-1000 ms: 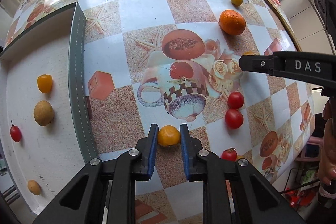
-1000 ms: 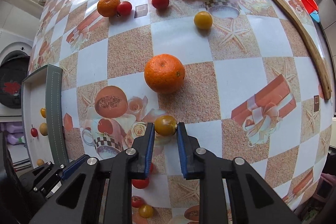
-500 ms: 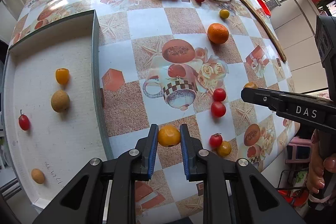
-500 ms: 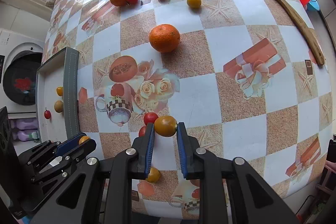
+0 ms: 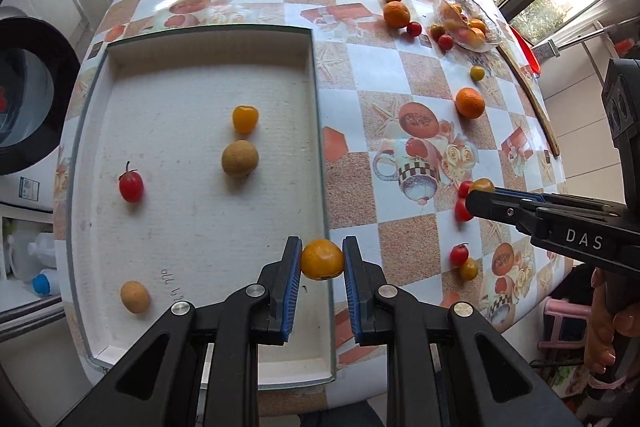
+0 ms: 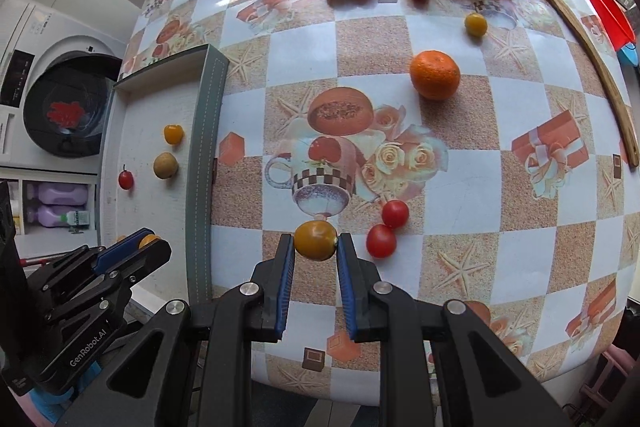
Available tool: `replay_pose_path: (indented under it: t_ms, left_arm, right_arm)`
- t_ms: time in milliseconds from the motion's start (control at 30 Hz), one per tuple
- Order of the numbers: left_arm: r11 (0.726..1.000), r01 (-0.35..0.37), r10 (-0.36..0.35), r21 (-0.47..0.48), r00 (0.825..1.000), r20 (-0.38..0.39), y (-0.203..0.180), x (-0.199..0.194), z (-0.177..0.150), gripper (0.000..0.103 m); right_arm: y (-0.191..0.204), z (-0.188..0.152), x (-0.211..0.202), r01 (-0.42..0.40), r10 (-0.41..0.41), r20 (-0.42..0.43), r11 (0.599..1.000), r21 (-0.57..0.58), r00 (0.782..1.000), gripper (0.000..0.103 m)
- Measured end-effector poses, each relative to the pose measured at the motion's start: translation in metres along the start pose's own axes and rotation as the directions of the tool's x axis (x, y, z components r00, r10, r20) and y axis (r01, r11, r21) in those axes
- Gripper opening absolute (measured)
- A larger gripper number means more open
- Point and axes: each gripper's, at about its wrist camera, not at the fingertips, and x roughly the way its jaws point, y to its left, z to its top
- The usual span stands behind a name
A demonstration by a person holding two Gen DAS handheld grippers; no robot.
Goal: Organize fruits
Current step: 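Carry both tomatoes over the white tray and open both tools, then move both tools back toward the remaining fruit on the table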
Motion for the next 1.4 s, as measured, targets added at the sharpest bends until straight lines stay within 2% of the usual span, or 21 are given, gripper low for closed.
replay_pose_path:
  t_ms: [233,500,833,967,1033,1067,1100,1167,1200,1333,1400]
  left_arm:
    - [0.994,-0.063,0.065,-0.091,0.998,0.022,0.053,-0.005,-0.007,0.022]
    - [0.98,-0.14,0.144,-0.143,0.989,0.021,0.108,0.006,-0.004,0.022]
    - [0.973,-0.219,0.219,-0.067,0.976,-0.011,0.121,0.03,-0.006,0.022]
    - [0.973,-0.224,0.224,-0.047,0.975,-0.01,0.121,0.033,-0.009,0.023]
    - [0.969,-0.244,0.244,-0.039,0.97,-0.015,0.12,0.033,-0.009,0.029]
    - [0.966,-0.257,0.256,-0.037,0.966,-0.012,0.121,0.032,-0.009,0.041]
    - [0.965,-0.258,0.258,-0.04,0.966,-0.007,0.122,0.032,-0.01,0.064]
    - [0.971,-0.235,0.236,-0.044,0.972,0.01,0.122,0.029,-0.01,0.065]
    - [0.968,-0.25,0.25,-0.036,0.968,0.008,0.121,0.028,-0.01,0.065]
    - [0.968,-0.25,0.251,-0.033,0.968,0.008,0.12,0.025,-0.009,0.065]
    - [0.968,-0.246,0.247,-0.041,0.969,0.009,0.121,0.022,-0.007,0.065]
  right_arm:
    - [0.055,0.009,0.011,-0.032,0.03,-0.019,0.996,-0.089,0.999,0.023]
    - [0.119,0.017,0.042,-0.074,0.059,-0.08,0.977,-0.199,0.995,0.023]
    - [0.151,0.018,0.092,-0.036,-0.011,-0.166,0.959,-0.281,0.986,0.023]
    - [0.156,0.017,0.104,-0.015,-0.041,-0.18,0.954,-0.299,0.983,0.024]
    - [0.158,0.016,0.109,-0.011,-0.05,-0.188,0.951,-0.31,0.981,0.024]
    - [0.16,0.016,0.11,-0.007,-0.055,-0.185,0.948,-0.318,0.981,0.024]
    - [0.163,0.016,0.11,-0.005,-0.059,-0.184,0.945,-0.327,0.981,0.026]
    - [0.165,0.018,0.109,-0.018,-0.049,-0.188,0.941,-0.339,0.981,0.033]
    - [0.166,0.018,0.109,-0.023,-0.045,-0.188,0.939,-0.343,0.981,0.044]
    - [0.17,0.018,0.1,-0.032,-0.032,-0.17,0.932,-0.361,0.985,0.057]
    - [0.173,0.015,0.091,-0.033,-0.025,-0.146,0.923,-0.384,0.989,0.073]
